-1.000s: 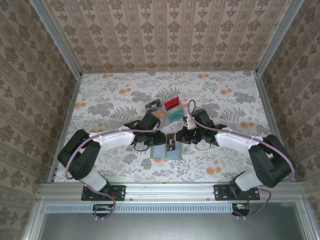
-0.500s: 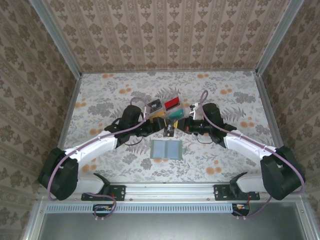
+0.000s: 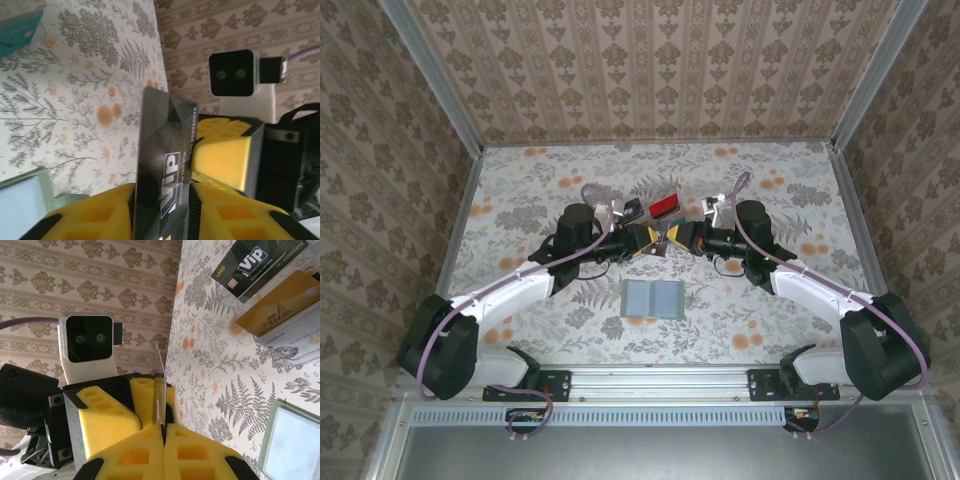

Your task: Take the credit cards out of the card holder

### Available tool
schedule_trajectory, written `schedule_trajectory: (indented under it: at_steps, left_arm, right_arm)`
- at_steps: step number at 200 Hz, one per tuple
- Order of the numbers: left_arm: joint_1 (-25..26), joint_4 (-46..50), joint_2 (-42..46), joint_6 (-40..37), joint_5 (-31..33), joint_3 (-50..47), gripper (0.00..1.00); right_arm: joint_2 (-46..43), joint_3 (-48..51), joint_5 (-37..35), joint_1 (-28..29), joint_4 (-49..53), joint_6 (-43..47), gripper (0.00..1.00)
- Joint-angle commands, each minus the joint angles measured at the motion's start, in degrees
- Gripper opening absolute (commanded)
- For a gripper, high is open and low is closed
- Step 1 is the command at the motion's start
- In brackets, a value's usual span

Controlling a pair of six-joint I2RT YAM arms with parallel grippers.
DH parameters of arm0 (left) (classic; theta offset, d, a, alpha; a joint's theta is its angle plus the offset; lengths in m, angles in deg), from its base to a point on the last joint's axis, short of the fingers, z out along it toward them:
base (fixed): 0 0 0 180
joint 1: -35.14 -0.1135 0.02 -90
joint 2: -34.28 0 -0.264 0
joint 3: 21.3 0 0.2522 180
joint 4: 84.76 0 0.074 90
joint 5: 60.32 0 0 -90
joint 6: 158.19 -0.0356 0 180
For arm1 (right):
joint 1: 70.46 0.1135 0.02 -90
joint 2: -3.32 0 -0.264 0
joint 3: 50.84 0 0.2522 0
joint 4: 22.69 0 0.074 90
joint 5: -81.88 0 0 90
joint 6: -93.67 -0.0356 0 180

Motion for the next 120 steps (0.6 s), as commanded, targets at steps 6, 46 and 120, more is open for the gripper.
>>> schedule_trajectory:
  at_steps: [6,46,120]
  left_arm:
    - [-0.39,-5.95,-0.23,2.09,-3.13,0.28,0.17]
    - [-1.48,-4.33,0.51,1.44,-3.07,0.31,0.00]
    - [-2.34,35.16,4.89,-29.71,14.24,12.29,0.00]
  right_arm:
    - [-1.11,1.10,1.73,-0.50,-2.71,-1.40,0.00]
    - [-1.32,1.15,1.29,-0.88,-0.38,-0.52,0.03]
    - [-8.15,-4.63,-12.97,-1.01,33.76,17.52,0.93]
